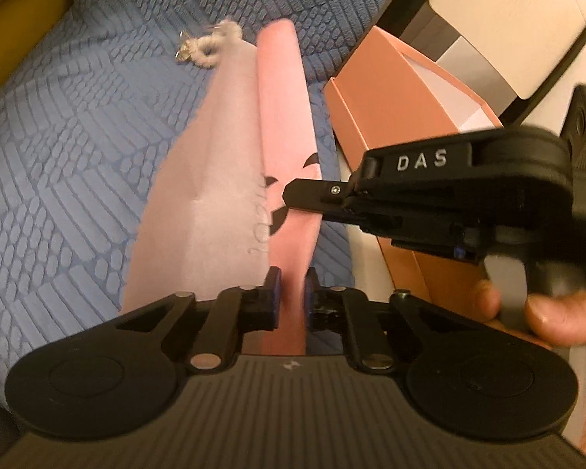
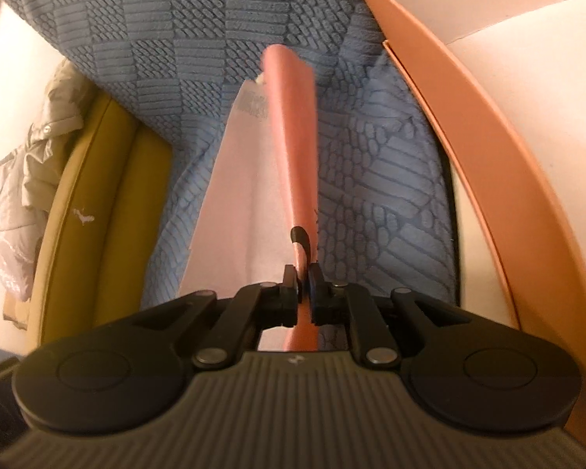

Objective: Organize objects

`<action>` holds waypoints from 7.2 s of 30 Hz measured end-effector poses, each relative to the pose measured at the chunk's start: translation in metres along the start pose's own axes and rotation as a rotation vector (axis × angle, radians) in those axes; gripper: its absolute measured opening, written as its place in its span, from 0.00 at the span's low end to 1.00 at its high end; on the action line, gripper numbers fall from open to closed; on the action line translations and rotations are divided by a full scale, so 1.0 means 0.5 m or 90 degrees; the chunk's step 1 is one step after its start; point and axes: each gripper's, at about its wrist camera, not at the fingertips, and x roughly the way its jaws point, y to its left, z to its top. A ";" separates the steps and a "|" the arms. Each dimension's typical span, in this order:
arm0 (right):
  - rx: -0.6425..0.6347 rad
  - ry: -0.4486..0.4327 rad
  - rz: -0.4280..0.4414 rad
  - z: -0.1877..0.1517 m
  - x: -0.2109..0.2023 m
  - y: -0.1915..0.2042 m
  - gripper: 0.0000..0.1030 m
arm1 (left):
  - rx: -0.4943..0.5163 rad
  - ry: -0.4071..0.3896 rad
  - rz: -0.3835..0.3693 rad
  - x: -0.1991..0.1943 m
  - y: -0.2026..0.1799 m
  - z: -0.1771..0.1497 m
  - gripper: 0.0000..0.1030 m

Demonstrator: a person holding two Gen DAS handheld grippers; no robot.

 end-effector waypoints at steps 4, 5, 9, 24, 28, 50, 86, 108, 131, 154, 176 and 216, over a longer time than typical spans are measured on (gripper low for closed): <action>-0.004 0.006 0.011 0.000 0.000 0.001 0.16 | -0.054 0.018 -0.015 0.005 0.027 0.006 0.07; -0.002 0.005 0.021 0.001 -0.003 0.001 0.16 | -0.072 0.020 -0.020 0.006 0.037 0.007 0.06; -0.019 -0.009 0.029 0.003 -0.016 0.006 0.16 | -0.125 0.026 -0.037 0.004 0.074 0.009 0.06; -0.090 0.010 -0.003 -0.008 0.056 0.042 0.15 | -0.129 0.046 -0.076 0.015 0.137 0.018 0.07; -0.107 0.013 -0.013 -0.011 0.072 0.042 0.15 | -0.126 0.054 -0.083 0.019 0.144 0.026 0.07; -0.152 0.019 -0.016 -0.022 0.099 0.057 0.11 | -0.014 -0.037 -0.036 -0.081 0.153 0.069 0.10; 0.013 0.007 0.084 0.003 0.074 -0.009 0.38 | -0.027 0.037 -0.013 -0.011 0.151 0.058 0.10; -0.056 0.003 0.017 -0.007 0.066 0.020 0.08 | 0.010 0.012 -0.085 -0.018 0.110 0.058 0.47; -0.077 -0.012 -0.049 -0.010 0.023 0.019 0.18 | 0.003 0.032 -0.131 -0.011 0.127 0.051 0.13; -0.143 0.007 -0.025 -0.020 0.099 0.071 0.27 | -0.141 0.049 -0.079 0.010 0.230 0.080 0.07; -0.086 0.027 0.015 -0.005 0.108 0.046 0.25 | -0.010 0.047 -0.034 -0.024 0.178 0.097 0.11; -0.108 -0.062 -0.013 0.148 0.169 0.005 0.31 | -0.068 0.072 -0.047 0.018 0.222 0.106 0.10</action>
